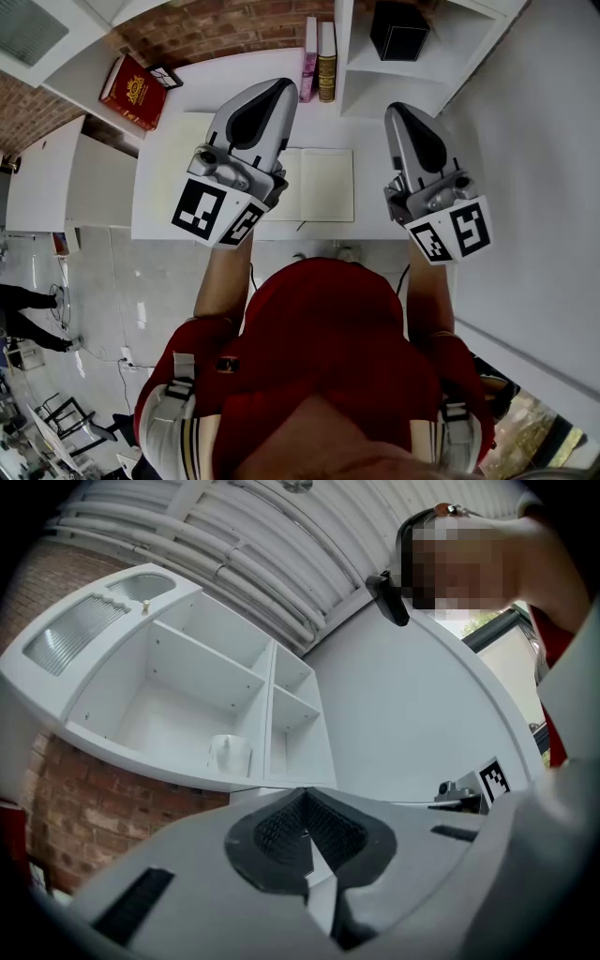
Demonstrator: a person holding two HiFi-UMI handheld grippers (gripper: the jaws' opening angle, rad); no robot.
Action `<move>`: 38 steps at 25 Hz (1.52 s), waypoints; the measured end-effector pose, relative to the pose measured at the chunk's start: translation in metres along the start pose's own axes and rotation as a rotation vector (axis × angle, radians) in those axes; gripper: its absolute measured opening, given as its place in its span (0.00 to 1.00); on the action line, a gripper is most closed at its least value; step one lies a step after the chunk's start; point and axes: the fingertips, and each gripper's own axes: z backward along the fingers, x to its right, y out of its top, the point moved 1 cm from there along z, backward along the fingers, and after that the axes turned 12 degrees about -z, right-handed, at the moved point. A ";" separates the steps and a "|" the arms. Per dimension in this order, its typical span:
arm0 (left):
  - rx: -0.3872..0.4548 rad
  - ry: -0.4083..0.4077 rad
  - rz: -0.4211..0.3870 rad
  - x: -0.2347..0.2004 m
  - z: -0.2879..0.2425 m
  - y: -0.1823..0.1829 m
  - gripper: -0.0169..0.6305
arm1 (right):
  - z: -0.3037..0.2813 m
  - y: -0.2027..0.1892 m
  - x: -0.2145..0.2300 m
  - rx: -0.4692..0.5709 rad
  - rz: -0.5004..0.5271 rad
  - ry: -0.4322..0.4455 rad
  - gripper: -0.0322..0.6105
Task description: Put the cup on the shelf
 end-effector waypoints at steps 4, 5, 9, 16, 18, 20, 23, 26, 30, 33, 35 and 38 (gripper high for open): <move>-0.012 -0.012 0.001 0.006 0.002 -0.006 0.04 | -0.001 -0.001 -0.003 0.005 0.004 0.007 0.05; -0.014 -0.016 0.003 0.007 0.002 -0.008 0.04 | -0.001 -0.001 -0.004 0.006 0.005 0.008 0.05; -0.014 -0.027 0.006 0.011 0.002 -0.011 0.04 | -0.001 -0.005 -0.006 0.003 0.006 0.011 0.05; -0.013 -0.029 0.005 0.011 0.001 -0.013 0.04 | -0.001 -0.009 -0.005 -0.005 0.014 0.006 0.05; -0.012 -0.031 0.007 0.011 0.000 -0.014 0.04 | -0.001 -0.010 -0.005 -0.009 0.017 0.004 0.05; -0.011 -0.032 0.010 0.010 -0.001 -0.014 0.04 | -0.002 -0.010 -0.004 -0.011 0.019 0.001 0.05; -0.009 -0.031 0.011 0.009 -0.001 -0.014 0.04 | -0.002 -0.011 -0.004 -0.015 0.023 -0.004 0.05; -0.007 -0.030 0.010 0.008 -0.001 -0.014 0.04 | -0.002 -0.011 -0.004 -0.017 0.023 -0.002 0.05; -0.009 -0.030 0.012 0.008 -0.001 -0.015 0.04 | -0.002 -0.012 -0.005 -0.020 0.023 -0.001 0.05; -0.010 -0.030 0.011 0.007 -0.001 -0.015 0.04 | -0.002 -0.012 -0.005 -0.020 0.023 -0.002 0.05; -0.009 -0.030 0.009 0.006 -0.001 -0.014 0.04 | -0.002 -0.012 -0.005 -0.019 0.024 -0.002 0.05; -0.008 -0.031 0.006 0.006 0.000 -0.013 0.04 | -0.001 -0.011 -0.006 -0.017 0.026 -0.003 0.05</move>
